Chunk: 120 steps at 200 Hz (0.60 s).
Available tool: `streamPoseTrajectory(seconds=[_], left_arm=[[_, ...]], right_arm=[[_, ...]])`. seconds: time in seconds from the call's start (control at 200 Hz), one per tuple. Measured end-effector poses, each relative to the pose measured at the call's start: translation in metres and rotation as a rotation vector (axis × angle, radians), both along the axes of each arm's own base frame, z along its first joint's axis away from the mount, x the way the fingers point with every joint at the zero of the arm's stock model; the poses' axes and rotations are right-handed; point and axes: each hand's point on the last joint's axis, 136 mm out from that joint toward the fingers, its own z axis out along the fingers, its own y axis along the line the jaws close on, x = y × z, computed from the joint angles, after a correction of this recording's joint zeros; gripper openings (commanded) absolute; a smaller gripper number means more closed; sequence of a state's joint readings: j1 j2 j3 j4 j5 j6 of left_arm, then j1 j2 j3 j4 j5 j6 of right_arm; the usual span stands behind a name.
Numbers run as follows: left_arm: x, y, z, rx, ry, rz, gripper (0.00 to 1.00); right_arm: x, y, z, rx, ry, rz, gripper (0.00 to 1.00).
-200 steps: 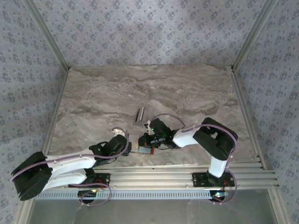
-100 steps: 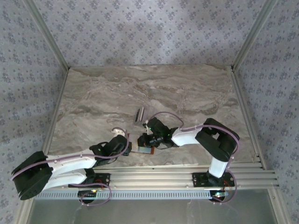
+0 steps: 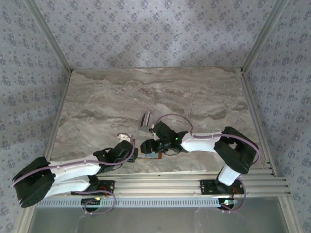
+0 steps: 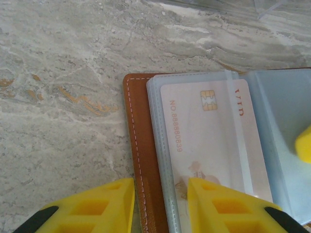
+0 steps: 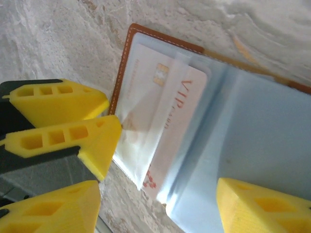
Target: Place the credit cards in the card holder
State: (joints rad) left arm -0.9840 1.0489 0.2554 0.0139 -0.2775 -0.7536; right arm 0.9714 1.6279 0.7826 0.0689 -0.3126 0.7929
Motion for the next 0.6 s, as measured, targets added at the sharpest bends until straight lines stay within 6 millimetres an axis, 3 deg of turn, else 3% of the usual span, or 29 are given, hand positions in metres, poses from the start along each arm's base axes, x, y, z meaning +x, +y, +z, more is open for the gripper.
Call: streamPoseTrajectory(seconds=[0.285, 0.335, 0.44, 0.6], left_arm=[[0.000, 0.000, 0.000, 0.001, 0.001, -0.001, 0.35], [0.000, 0.000, 0.000, 0.001, 0.001, -0.001, 0.35], [0.000, 0.000, 0.000, 0.001, 0.001, -0.001, 0.36], [0.000, 0.000, 0.000, 0.002, 0.002, -0.001, 0.36]], right_arm=[[0.004, -0.031, 0.026, -0.060, -0.111, -0.049, 0.75], [0.007, -0.038, 0.028, -0.084, -0.133, -0.066, 0.69], [0.014, -0.056, 0.029, -0.159, -0.189, -0.103, 0.48], [0.025, -0.075, 0.029, -0.262, -0.247, -0.151, 0.38]])
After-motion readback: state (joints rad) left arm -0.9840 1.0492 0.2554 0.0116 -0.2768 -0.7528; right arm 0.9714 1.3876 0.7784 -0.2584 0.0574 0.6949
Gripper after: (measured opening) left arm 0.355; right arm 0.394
